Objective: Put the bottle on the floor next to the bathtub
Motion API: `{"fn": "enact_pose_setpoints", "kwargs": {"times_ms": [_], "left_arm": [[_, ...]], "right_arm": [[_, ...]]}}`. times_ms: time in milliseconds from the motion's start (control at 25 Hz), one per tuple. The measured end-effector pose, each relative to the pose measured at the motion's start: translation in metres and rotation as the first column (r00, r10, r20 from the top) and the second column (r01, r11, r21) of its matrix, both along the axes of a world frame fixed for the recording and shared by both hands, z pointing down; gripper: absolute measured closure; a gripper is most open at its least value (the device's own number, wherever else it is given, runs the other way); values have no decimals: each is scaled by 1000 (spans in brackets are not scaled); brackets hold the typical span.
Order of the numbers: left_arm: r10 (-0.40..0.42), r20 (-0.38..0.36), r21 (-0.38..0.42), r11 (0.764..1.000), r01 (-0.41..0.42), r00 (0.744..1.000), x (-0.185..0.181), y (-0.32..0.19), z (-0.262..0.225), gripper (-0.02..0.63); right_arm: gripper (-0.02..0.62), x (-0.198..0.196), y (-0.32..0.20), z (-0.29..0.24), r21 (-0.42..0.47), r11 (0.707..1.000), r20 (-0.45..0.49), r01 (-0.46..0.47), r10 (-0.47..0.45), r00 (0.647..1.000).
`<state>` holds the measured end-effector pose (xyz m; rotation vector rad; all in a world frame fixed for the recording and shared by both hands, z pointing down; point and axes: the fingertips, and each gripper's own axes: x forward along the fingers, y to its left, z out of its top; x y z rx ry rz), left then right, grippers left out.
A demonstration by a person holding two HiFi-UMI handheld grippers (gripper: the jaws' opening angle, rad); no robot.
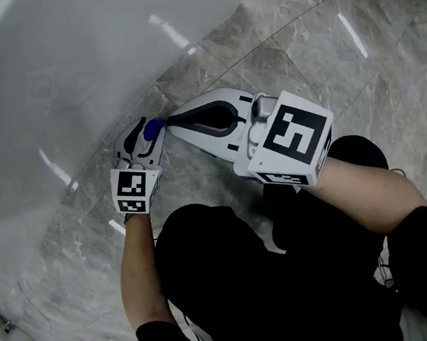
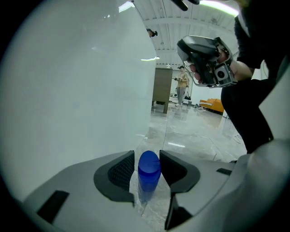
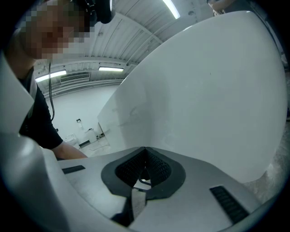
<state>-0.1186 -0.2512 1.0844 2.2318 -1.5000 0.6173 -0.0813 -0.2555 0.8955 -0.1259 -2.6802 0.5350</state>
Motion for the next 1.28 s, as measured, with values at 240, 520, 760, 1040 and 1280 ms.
{"fn": "enact_pose_setpoints", "kwargs": {"times_ms": [240,520,760,1040,1280], "left_arm": [[1,-39,21,1000,0,999,1,0,-11,422],[-4,-64,86,996,10,998,1,6,-68,429],[-57,-91,213,974,75,994,-6,5,-162,506],[-150,-55,253,954,159,987,-14,28,-285,572],[-255,-154,250,925,287,955,-9,60,-422,586]], "right_arm": [[568,0,0,4,-5,1000,-6,4,-4,1000],[568,1,-3,-2,22,1000,1,-21,21,1000],[568,1,-7,-26,-23,996,48,-83,84,995],[568,-5,-7,-105,3,995,63,-104,103,993],[568,12,22,-222,45,998,-4,-51,51,999]]}}
